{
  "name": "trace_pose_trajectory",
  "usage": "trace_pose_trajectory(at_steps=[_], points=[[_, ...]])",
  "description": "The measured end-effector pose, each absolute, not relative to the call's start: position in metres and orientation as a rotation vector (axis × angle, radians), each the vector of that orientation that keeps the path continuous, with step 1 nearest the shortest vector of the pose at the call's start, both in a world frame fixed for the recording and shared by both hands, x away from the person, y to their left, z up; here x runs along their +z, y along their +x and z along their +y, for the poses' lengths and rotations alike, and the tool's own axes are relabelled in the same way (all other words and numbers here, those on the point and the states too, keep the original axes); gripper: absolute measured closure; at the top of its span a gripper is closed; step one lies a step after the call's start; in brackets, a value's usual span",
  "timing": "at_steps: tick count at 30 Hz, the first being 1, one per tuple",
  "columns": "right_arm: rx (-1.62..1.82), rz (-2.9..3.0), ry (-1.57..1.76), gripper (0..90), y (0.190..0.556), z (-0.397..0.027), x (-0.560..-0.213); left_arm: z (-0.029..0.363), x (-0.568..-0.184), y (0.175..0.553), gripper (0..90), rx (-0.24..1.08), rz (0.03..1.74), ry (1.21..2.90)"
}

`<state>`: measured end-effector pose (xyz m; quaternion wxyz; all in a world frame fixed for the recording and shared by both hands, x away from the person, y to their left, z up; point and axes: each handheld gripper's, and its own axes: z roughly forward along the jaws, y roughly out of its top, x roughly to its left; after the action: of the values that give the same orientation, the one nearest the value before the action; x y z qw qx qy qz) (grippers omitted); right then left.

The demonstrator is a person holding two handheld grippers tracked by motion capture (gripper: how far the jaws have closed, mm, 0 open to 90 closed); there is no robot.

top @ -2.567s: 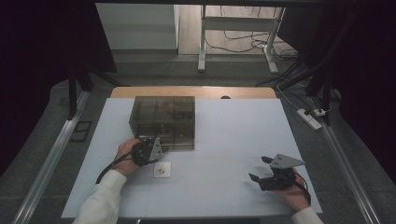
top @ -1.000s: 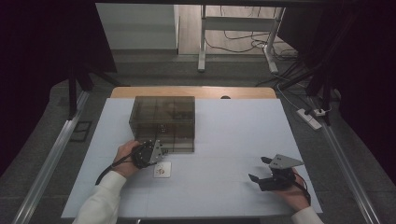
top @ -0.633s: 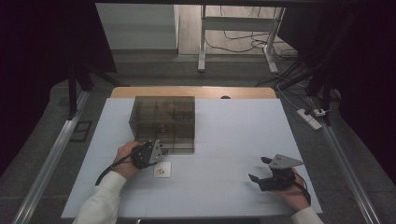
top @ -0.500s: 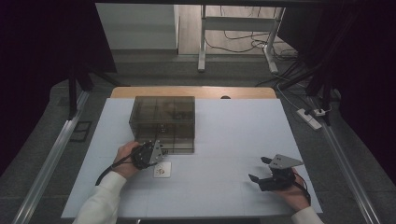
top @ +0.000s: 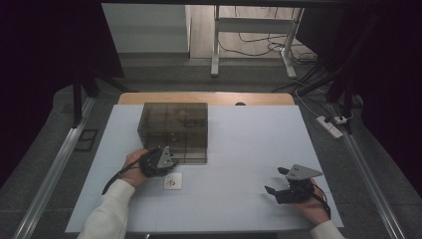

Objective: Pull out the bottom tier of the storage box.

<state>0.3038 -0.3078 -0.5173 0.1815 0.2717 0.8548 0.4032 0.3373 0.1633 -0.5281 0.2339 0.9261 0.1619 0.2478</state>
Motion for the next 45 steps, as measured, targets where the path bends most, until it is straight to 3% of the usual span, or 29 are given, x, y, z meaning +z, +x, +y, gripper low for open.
trace_pose_trajectory(at_steps=[33,45], points=[[1.136,2.412,0.760,15.0,0.304,-0.309,-0.517,0.161,-0.523,0.328,64.6,0.664,0.435,2.564],[1.135,2.413,0.760,15.0,0.304,-0.309,-0.517,0.173,-0.511,0.329,46.2,0.563,0.552,2.378]])
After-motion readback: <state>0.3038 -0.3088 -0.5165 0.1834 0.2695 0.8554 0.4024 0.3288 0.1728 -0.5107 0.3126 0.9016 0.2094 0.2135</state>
